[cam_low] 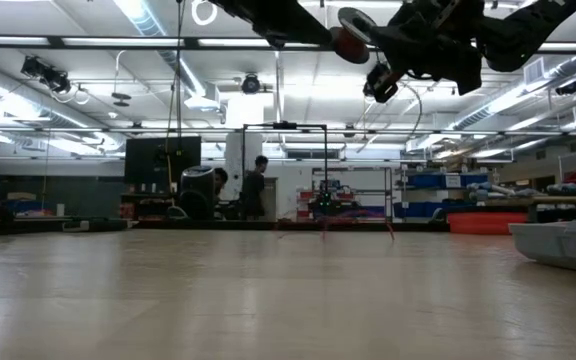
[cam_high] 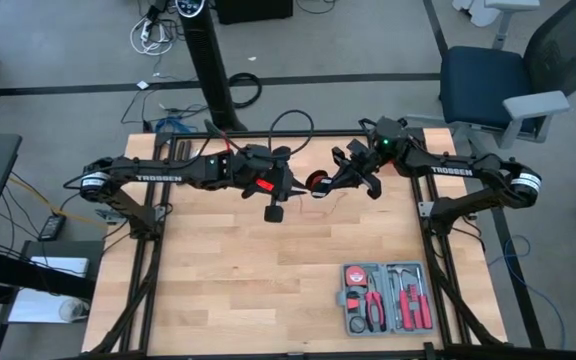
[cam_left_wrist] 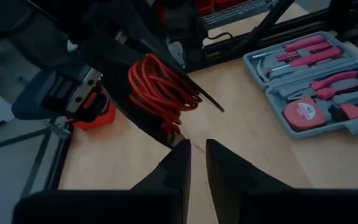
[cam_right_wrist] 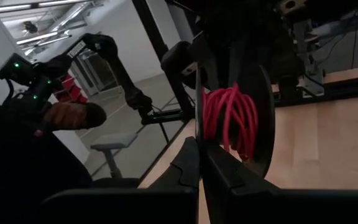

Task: Coil cords
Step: Coil the wire

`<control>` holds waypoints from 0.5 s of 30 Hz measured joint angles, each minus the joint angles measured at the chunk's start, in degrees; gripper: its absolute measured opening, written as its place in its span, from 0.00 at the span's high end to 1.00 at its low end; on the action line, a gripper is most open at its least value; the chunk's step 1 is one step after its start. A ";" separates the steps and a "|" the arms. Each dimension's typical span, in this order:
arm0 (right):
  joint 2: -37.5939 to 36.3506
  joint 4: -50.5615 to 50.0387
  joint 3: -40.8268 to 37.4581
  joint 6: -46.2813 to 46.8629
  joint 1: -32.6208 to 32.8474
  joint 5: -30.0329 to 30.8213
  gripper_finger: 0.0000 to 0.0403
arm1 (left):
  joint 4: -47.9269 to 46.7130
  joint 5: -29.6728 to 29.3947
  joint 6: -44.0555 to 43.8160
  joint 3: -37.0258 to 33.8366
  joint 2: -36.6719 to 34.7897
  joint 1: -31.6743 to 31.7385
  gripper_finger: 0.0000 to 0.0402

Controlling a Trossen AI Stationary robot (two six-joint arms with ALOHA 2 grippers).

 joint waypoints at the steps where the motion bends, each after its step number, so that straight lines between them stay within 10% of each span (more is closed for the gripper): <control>1: 0.00 0.10 0.00 -0.02 0.02 0.27 1.00 | -0.02 -0.02 -0.10 0.00 0.00 0.00 0.86; 15: -2.46 -1.10 0.02 -1.31 -1.66 -2.77 1.00 | -5.78 1.87 -5.03 0.11 0.13 -0.17 0.86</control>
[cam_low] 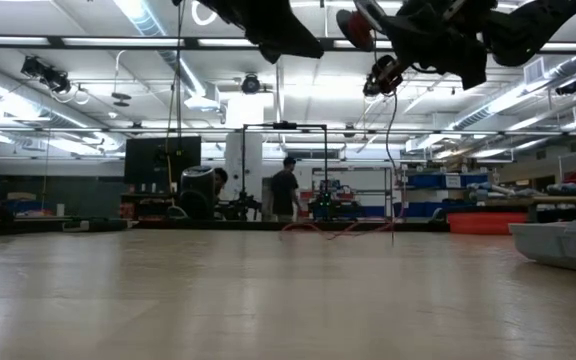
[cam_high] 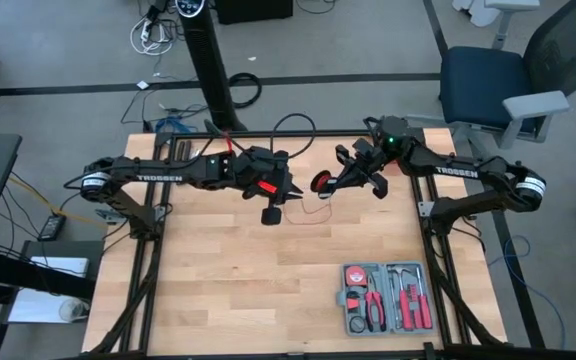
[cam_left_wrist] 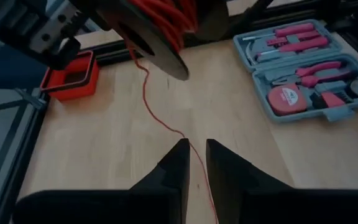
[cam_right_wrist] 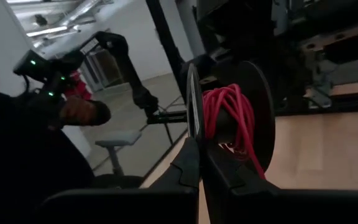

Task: Coil cords
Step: Coil the wire

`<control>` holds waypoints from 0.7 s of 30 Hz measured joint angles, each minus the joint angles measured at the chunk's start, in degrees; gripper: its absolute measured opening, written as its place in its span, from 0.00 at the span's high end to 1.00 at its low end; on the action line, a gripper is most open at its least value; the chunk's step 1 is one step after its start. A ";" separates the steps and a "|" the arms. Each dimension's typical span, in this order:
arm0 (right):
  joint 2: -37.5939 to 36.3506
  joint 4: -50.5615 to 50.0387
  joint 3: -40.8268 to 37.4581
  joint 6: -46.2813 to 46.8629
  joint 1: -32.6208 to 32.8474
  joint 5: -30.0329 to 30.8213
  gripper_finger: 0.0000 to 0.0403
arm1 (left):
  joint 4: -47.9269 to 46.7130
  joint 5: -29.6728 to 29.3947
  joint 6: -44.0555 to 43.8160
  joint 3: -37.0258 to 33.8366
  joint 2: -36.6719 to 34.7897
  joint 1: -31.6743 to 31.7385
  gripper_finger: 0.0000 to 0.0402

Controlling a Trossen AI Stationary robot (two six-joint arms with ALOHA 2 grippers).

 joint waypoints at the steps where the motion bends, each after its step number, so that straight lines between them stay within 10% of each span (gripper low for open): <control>1: -0.48 -0.80 0.00 -1.16 -0.15 0.18 1.00 | 0.39 -0.07 -0.05 0.00 0.00 -0.02 0.86; 21: -10.81 -21.64 0.00 -20.84 1.49 18.17 1.00 | 68.72 -6.59 -10.50 -30.95 -0.79 3.68 0.86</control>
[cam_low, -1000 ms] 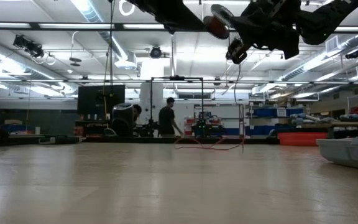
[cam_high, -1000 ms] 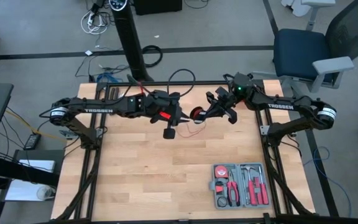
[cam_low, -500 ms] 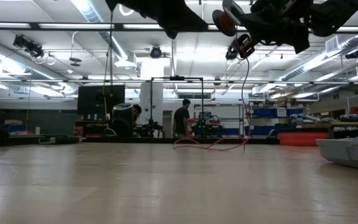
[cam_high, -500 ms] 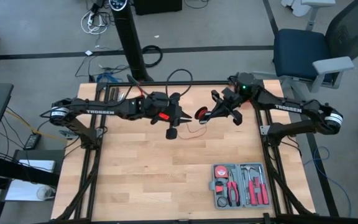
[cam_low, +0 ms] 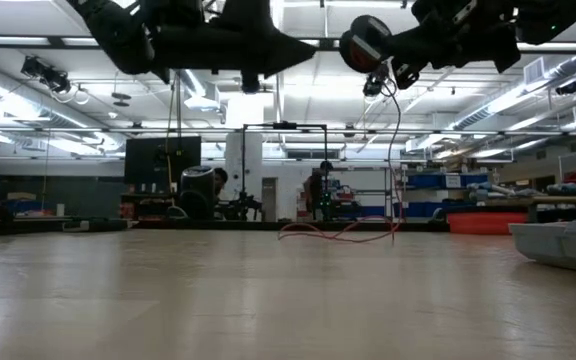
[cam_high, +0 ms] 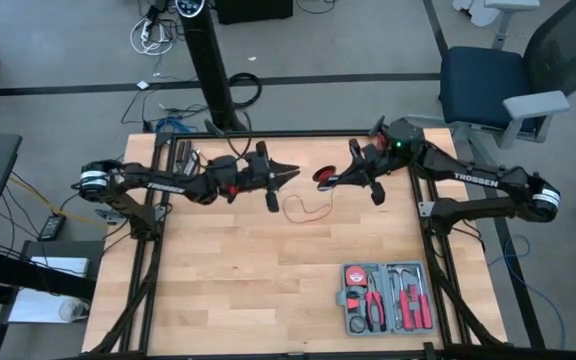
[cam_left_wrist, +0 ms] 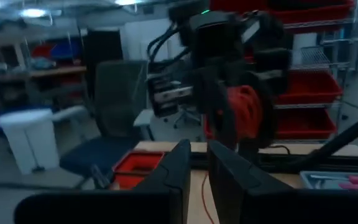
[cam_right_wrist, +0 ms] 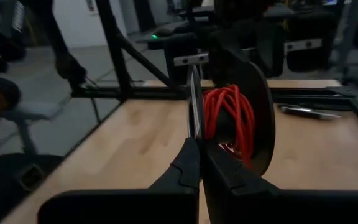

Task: Coil cords
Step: Coil the wire

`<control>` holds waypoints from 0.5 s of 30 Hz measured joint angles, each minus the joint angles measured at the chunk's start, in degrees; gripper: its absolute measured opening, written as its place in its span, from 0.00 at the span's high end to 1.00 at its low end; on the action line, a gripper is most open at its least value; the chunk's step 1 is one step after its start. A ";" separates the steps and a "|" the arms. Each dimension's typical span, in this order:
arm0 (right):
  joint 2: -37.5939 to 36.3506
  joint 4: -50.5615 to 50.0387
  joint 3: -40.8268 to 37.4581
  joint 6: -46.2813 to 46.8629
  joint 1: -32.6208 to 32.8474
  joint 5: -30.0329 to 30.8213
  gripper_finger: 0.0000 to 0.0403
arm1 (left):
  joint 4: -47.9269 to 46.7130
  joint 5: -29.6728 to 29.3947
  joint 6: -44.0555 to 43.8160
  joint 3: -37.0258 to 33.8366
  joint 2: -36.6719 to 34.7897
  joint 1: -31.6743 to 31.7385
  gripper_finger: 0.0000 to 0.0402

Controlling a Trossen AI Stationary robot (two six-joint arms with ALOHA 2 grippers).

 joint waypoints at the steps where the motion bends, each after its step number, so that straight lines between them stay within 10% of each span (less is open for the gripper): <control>1: 0.05 -0.06 0.00 -0.94 0.60 1.52 1.00 | -0.50 0.50 -1.44 0.04 0.00 0.56 0.86; 15: 0.05 5.92 0.00 -3.61 4.06 10.75 1.00 | -3.86 5.84 -4.84 3.71 0.00 1.87 0.78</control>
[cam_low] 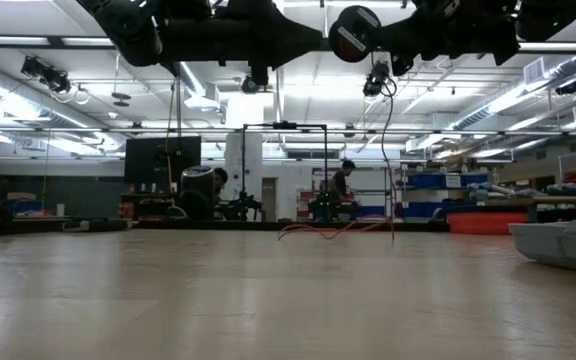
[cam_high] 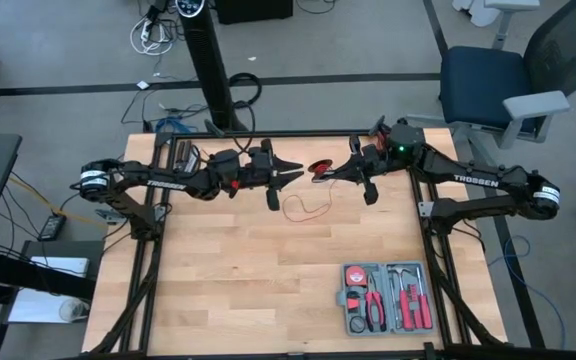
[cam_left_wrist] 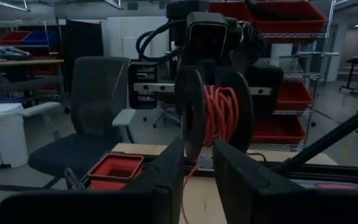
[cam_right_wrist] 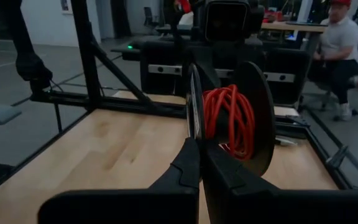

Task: Coil cords
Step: Coil the wire

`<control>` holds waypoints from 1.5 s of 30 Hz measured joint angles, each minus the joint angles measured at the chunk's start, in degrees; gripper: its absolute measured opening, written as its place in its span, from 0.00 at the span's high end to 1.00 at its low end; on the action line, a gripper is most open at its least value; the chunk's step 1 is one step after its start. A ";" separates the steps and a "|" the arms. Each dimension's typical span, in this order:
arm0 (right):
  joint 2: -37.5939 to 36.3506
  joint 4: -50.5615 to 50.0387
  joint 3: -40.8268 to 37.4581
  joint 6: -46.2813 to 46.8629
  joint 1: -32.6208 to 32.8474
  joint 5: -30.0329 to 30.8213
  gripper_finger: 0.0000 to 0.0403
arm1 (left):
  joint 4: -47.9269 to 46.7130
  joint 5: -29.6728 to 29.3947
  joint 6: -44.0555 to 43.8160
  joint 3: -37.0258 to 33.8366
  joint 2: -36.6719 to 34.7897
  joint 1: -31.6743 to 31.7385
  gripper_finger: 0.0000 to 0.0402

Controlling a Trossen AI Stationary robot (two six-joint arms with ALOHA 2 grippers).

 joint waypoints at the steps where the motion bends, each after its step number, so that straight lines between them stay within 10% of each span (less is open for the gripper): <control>1: 0.00 0.25 0.00 0.00 0.02 0.31 1.00 | -0.03 0.00 0.00 0.14 0.00 0.02 0.77; 27: 7.11 13.64 0.00 1.59 1.97 3.16 1.00 | -2.86 -2.10 2.36 3.64 0.02 0.02 0.77; 33: 7.43 13.66 0.00 2.51 2.16 2.60 1.00 | -2.81 -0.57 2.60 3.64 0.00 0.26 0.96; 45: 3.50 7.64 0.00 5.00 0.16 3.15 0.82 | -3.60 0.44 3.17 3.67 0.09 0.45 1.00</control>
